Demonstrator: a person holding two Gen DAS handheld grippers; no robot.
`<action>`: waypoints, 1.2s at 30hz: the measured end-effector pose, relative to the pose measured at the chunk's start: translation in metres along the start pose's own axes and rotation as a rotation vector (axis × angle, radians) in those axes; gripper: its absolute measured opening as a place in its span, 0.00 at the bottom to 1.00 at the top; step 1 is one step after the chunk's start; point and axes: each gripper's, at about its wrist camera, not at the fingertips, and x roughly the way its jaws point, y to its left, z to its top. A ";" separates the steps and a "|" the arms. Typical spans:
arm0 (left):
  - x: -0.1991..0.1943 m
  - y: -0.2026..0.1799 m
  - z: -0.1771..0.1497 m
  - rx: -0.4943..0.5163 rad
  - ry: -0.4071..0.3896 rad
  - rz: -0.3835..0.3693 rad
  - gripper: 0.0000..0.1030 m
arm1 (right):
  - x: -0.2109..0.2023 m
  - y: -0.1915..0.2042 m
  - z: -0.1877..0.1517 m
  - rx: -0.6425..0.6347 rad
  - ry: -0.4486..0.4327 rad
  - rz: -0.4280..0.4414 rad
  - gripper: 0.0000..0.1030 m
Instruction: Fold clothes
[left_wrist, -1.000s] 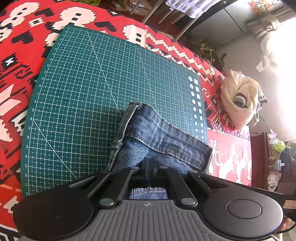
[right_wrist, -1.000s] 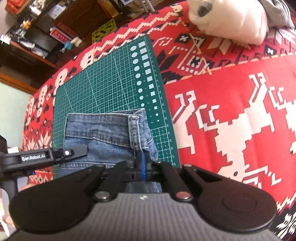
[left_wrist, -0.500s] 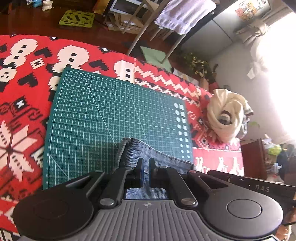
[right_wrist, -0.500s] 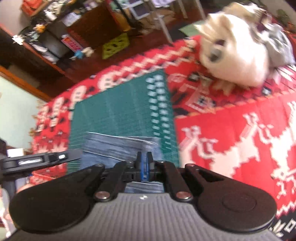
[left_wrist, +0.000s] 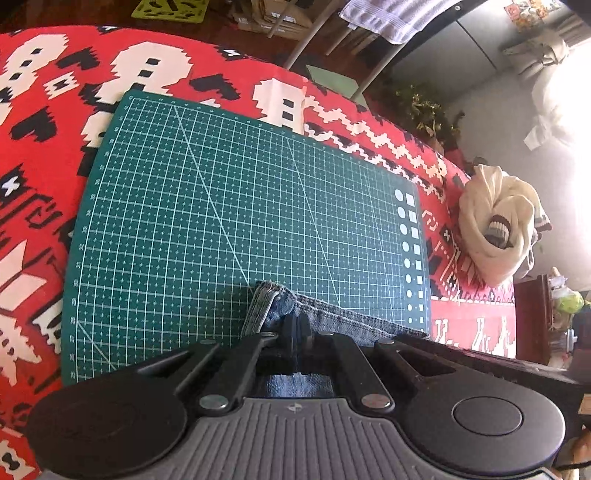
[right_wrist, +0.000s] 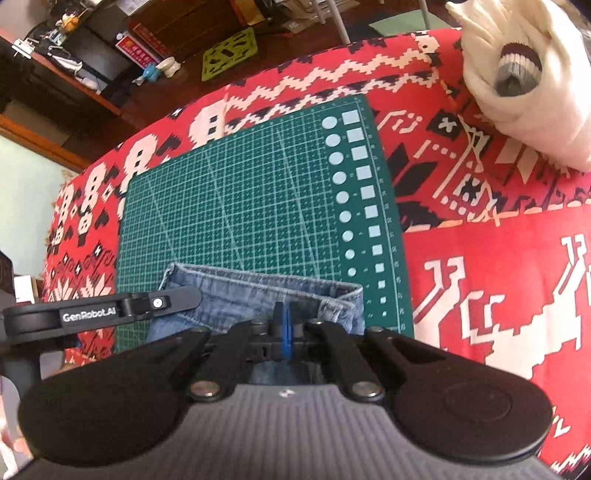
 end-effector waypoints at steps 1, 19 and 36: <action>-0.003 -0.002 -0.001 0.006 -0.003 -0.004 0.02 | 0.002 -0.001 0.001 0.003 -0.006 -0.003 0.00; -0.043 -0.021 -0.028 0.089 -0.018 -0.046 0.03 | -0.038 -0.013 -0.002 -0.028 -0.037 -0.056 0.03; -0.039 0.009 -0.066 0.067 0.046 -0.033 0.03 | -0.053 0.014 -0.035 -0.065 0.001 0.061 0.04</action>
